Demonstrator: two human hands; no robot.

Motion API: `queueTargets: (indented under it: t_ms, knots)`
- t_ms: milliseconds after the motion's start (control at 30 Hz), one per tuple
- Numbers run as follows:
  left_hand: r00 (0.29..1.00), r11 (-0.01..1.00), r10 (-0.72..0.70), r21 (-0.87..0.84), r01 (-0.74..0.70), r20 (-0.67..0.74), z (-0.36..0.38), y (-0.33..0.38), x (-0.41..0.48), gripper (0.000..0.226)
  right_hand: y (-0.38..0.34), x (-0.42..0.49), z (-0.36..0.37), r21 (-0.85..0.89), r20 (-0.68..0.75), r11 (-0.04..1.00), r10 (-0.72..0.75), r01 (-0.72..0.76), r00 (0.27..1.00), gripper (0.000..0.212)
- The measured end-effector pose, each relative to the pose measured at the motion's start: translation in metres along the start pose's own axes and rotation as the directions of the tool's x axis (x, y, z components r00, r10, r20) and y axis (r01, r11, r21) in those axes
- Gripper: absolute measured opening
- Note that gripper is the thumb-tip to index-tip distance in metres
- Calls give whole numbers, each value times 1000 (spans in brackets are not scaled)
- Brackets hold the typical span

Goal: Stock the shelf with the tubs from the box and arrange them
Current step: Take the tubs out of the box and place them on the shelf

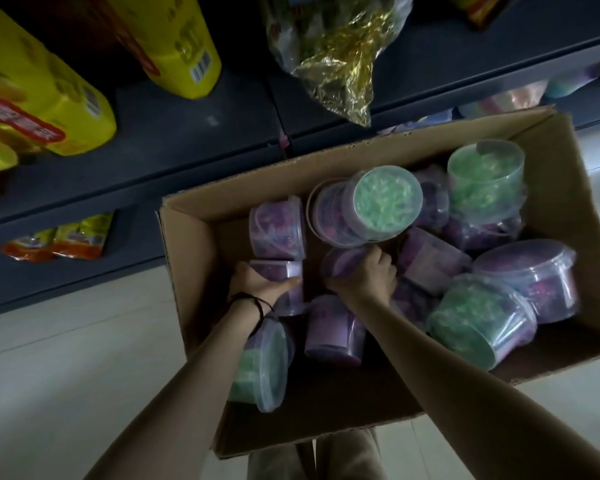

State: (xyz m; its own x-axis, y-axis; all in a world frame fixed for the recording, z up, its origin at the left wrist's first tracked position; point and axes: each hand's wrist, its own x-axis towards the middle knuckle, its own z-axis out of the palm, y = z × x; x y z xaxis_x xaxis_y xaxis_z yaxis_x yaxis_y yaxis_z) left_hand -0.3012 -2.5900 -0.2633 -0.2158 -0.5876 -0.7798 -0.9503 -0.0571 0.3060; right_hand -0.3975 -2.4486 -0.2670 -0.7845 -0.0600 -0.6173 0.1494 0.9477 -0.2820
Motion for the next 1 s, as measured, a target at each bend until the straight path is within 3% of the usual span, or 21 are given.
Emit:
queueTargets:
  t_ms: [100,233,400,533,667,800,933,1000]
  knots:
    - [1000,999,-1,-40,0,-11,-9,-1,-12,93,3,-7,-9,74,9,997,-5,5,1000,95]
    - [998,975,-53,-215,58,32,-24,4,-28,93,11,-31,-28,203,4,979,-1,0,1000,91]
    - [1000,938,24,-346,-22,2,-31,9,-55,104,25,-61,-57,343,-72,938,-35,58,997,83]
    - [998,890,62,-452,-67,-27,-31,17,-76,104,41,-80,-78,536,-59,844,5,27,998,85]
    - [988,683,73,-728,48,133,-19,22,-91,98,55,-89,-94,768,35,637,68,-71,997,103]
    - [970,543,2,-815,203,243,4,29,-98,73,60,-94,-95,853,72,508,104,-115,992,119]
    - [940,387,-48,-861,329,337,19,41,-110,80,57,-84,-91,855,124,490,122,-168,985,127]
    - [922,355,9,-863,358,386,19,40,-114,57,58,-76,-93,853,159,489,91,-183,983,133]
